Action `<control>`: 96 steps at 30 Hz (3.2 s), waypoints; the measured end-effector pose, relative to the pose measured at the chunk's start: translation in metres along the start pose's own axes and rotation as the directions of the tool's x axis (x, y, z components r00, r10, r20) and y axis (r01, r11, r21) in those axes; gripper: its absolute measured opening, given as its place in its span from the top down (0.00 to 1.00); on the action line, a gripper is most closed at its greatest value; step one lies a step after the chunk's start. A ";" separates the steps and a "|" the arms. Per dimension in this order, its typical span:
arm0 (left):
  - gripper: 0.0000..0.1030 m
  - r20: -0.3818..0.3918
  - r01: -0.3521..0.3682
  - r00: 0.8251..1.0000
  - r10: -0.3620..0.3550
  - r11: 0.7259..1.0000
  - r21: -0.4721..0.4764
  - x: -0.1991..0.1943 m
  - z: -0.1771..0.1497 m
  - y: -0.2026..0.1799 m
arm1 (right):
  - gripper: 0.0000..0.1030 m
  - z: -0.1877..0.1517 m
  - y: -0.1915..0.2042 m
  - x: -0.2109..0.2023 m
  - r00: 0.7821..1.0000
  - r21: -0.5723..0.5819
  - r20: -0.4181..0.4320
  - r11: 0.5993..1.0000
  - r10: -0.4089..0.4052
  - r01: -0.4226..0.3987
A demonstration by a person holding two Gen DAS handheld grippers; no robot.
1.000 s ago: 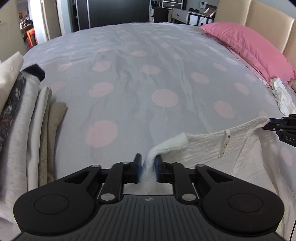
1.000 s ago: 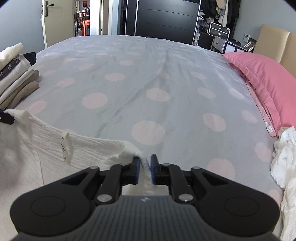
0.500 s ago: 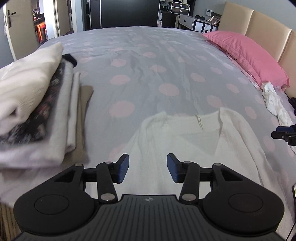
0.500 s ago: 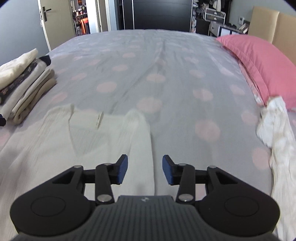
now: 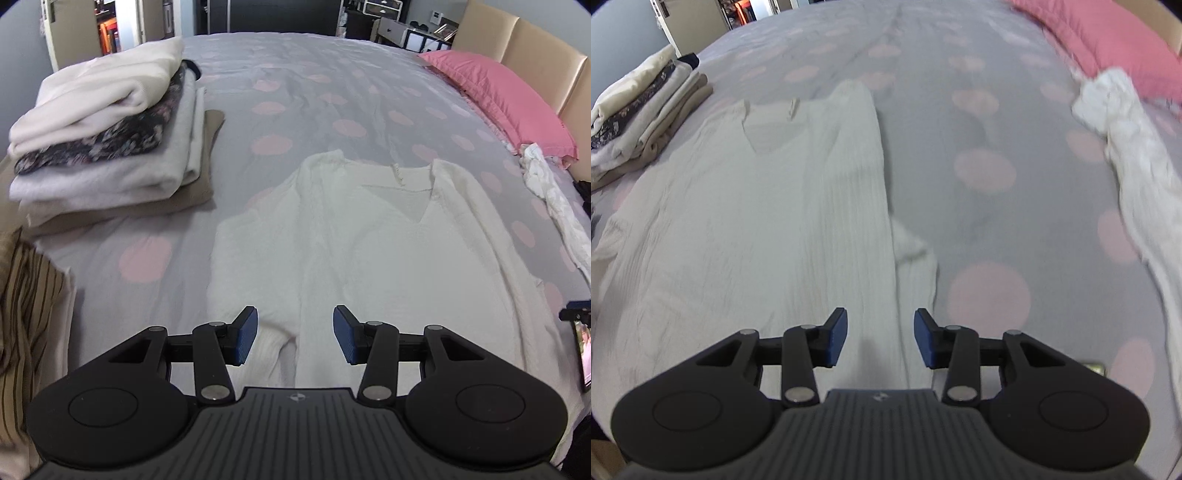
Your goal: Fold clothes
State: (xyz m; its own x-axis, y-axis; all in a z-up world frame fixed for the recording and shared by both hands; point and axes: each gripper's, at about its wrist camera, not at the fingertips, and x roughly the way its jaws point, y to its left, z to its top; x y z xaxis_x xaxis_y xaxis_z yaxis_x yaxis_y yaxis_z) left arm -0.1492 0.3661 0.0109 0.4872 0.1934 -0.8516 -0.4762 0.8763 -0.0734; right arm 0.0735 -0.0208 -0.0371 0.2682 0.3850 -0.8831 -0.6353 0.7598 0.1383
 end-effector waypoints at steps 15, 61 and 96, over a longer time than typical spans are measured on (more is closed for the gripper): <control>0.58 -0.031 -0.047 0.999 0.045 0.997 -0.059 0.007 -0.015 0.013 | 0.98 -0.018 -0.013 -0.005 0.999 0.045 -0.016 0.999 -0.029 0.030; 0.58 -0.060 -0.097 0.994 0.090 0.987 -0.125 0.045 0.016 0.019 | 0.65 0.051 -0.229 -0.029 0.931 0.507 0.078 0.819 -0.356 0.270; 0.58 0.023 -0.073 0.997 0.076 0.990 -0.124 0.017 0.021 0.006 | 0.94 -0.008 -0.204 -0.043 0.879 0.294 0.103 0.859 -0.465 0.420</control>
State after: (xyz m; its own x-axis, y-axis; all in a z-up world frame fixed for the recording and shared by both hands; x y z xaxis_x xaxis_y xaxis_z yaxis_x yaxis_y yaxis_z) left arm -0.1284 0.3843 0.0065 0.4658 0.2698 -0.8428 -0.5975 0.7984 -0.0746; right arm 0.1860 -0.1967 -0.0314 0.6057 0.0392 -0.7947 -0.2204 0.9680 -0.1202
